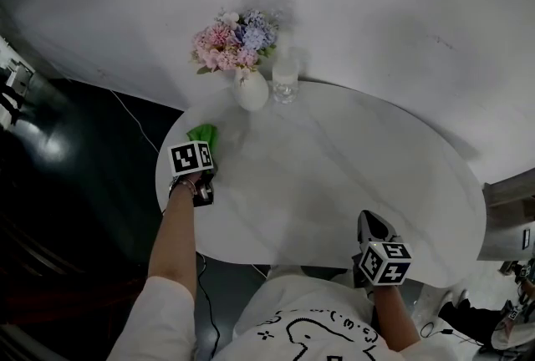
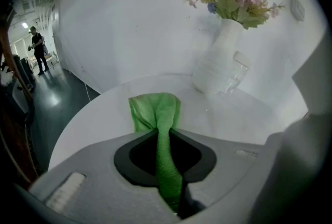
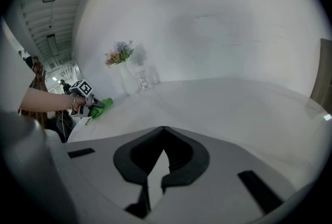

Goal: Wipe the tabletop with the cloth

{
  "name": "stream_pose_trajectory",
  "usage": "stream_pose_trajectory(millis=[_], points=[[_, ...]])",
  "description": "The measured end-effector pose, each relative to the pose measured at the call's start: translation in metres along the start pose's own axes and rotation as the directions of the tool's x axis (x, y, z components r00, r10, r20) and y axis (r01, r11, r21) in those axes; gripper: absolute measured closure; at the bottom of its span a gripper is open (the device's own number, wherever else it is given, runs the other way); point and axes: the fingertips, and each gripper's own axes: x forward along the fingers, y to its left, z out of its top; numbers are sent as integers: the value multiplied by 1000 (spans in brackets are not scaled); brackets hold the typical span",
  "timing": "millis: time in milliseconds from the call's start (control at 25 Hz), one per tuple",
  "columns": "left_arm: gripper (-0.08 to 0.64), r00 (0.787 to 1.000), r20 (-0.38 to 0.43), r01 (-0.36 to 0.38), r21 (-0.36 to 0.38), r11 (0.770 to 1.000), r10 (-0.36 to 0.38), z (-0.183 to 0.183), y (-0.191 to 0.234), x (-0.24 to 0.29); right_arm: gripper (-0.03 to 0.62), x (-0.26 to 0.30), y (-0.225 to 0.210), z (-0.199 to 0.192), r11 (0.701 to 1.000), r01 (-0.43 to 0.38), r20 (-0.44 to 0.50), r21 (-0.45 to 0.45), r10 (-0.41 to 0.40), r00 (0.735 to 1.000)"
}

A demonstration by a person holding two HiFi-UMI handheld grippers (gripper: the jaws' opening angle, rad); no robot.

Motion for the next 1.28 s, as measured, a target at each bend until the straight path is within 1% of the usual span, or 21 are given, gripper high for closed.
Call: stream_pose_trajectory(millis=[120,400,640,880,1120,1280], points=[[506,1000,1,-8,-11,1000,8,-2,-8,0,598,-6,-14,0,1000,9,1,11,-9,1000],[506,1000,-11,-18,4,1000,18,-10,-31,-2,598,-21,-36,1,1000,14,9,25,-14,1000],[506,1000,-19,-24,5,1000,24,-16,-50,-3,598,-37,-55,1,1000,14,12,18,-14,1000],[506,999,-32,-25,37,999,26,-23,-70,-3,598,-52,-73,-1,999,24,18,29,-25,1000],[506,999,-40,4,-3,1000,-4,-32,-94,-4,598,-67,-83,-6,999,29,20,21,-29,999],[506,999,-49,17,1,1000,-17,-36,-111,-3,598,-77,-92,-8,999,37,21,25,-37,999]])
